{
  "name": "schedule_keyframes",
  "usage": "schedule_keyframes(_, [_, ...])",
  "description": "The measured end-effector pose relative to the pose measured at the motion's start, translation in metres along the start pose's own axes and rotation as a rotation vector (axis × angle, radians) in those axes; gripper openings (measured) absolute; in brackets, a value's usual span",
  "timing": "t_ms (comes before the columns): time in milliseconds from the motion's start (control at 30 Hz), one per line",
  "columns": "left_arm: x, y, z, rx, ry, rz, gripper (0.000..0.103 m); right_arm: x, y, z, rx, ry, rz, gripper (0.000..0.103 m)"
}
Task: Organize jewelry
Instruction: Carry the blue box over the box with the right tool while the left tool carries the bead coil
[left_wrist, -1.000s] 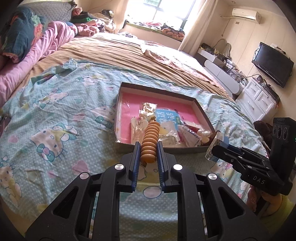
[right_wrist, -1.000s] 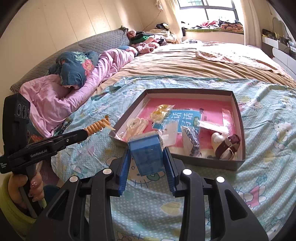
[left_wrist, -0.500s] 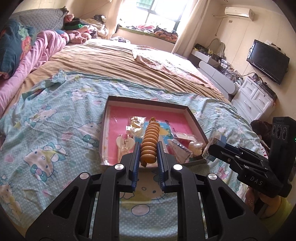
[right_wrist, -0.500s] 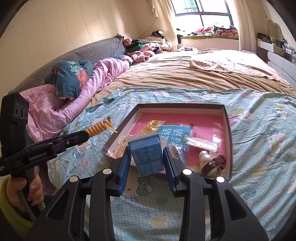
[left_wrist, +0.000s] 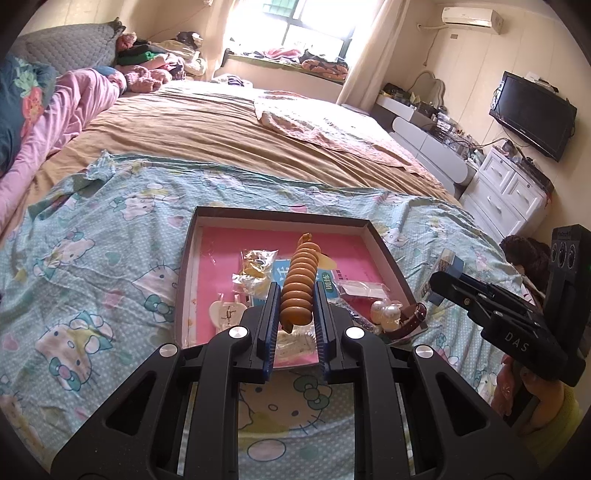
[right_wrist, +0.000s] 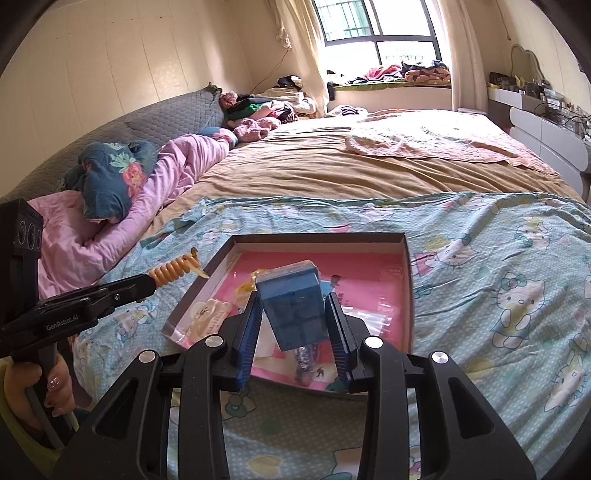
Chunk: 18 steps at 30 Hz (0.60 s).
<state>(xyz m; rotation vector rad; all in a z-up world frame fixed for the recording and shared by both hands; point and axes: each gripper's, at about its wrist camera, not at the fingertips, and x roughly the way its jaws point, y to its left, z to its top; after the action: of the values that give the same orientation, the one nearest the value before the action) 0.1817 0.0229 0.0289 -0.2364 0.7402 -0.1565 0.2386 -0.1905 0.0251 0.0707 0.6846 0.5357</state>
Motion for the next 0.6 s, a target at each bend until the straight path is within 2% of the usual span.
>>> schedule_keyframes(367, [0.025, 0.002, 0.001, 0.004, 0.03, 0.017, 0.011, 0.016, -0.014, 0.01, -0.003, -0.004, -0.037, 0.034])
schedule_keyframes(600, [0.042, 0.008, -0.002, -0.001, 0.06, 0.022, 0.011, 0.033, -0.015, 0.004, -0.011, 0.037, -0.037, 0.034])
